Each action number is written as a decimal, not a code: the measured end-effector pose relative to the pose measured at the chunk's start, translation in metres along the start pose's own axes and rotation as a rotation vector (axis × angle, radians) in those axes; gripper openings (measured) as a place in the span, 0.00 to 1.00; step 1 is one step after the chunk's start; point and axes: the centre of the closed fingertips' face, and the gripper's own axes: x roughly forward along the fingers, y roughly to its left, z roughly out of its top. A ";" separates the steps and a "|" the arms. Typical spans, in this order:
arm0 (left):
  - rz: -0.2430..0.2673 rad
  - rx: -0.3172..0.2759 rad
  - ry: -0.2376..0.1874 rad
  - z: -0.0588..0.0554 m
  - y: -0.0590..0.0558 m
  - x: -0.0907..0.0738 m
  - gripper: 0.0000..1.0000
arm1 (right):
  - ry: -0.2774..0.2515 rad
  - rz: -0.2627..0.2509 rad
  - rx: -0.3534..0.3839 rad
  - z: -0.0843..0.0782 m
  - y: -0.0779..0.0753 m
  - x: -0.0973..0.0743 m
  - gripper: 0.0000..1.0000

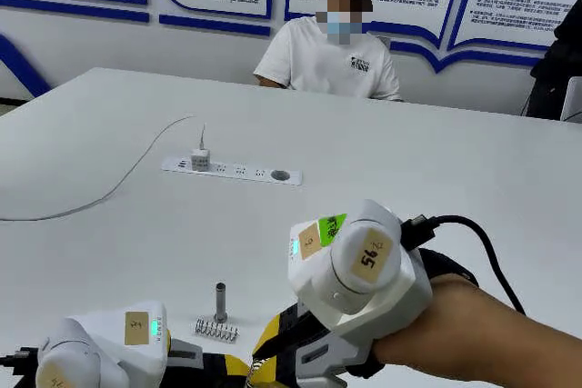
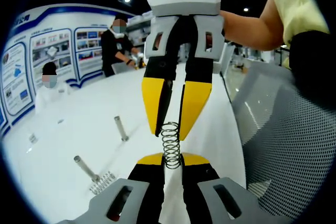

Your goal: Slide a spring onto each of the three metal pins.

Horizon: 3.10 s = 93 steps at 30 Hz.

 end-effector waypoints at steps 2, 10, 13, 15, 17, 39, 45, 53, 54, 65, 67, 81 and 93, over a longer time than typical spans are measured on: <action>-0.003 0.000 0.000 0.000 0.000 0.001 0.12 | -0.002 -0.001 0.001 0.000 0.000 0.000 0.12; -0.012 0.001 -0.002 0.001 0.000 0.004 0.12 | -0.014 -0.005 0.010 0.001 -0.001 0.002 0.12; -0.014 0.000 -0.002 0.002 0.000 0.005 0.12 | -0.020 -0.006 0.015 0.001 -0.002 0.002 0.12; -0.014 -0.001 0.000 0.001 0.000 0.005 0.12 | -0.020 -0.007 0.015 0.000 -0.002 0.003 0.12; -0.015 -0.003 0.000 0.001 0.000 0.005 0.12 | -0.022 -0.007 0.017 0.000 -0.002 0.003 0.12; 0.024 -0.073 0.002 -0.006 0.009 -0.005 0.28 | -0.018 -0.048 0.057 -0.009 -0.015 -0.007 0.12; 0.059 -0.089 0.007 -0.010 0.017 -0.013 0.34 | -0.019 -0.071 0.070 -0.012 -0.023 -0.013 0.12; 0.108 -0.118 0.013 -0.018 0.028 -0.022 0.41 | -0.024 -0.112 0.092 -0.017 -0.038 -0.025 0.12; 0.113 -0.121 0.013 -0.019 0.029 -0.023 0.41 | -0.025 -0.116 0.094 -0.017 -0.039 -0.026 0.12; 0.161 -0.150 0.015 -0.025 0.039 -0.032 0.47 | -0.036 -0.178 0.124 -0.022 -0.061 -0.042 0.12; 0.170 -0.153 0.013 -0.025 0.041 -0.033 0.47 | -0.037 -0.187 0.129 -0.023 -0.065 -0.044 0.12; 0.198 -0.179 0.008 -0.029 0.049 -0.039 0.51 | -0.044 -0.272 0.175 -0.032 -0.099 -0.055 0.12; 0.201 -0.184 0.005 -0.030 0.051 -0.039 0.51 | -0.056 -0.339 0.224 -0.039 -0.128 -0.053 0.12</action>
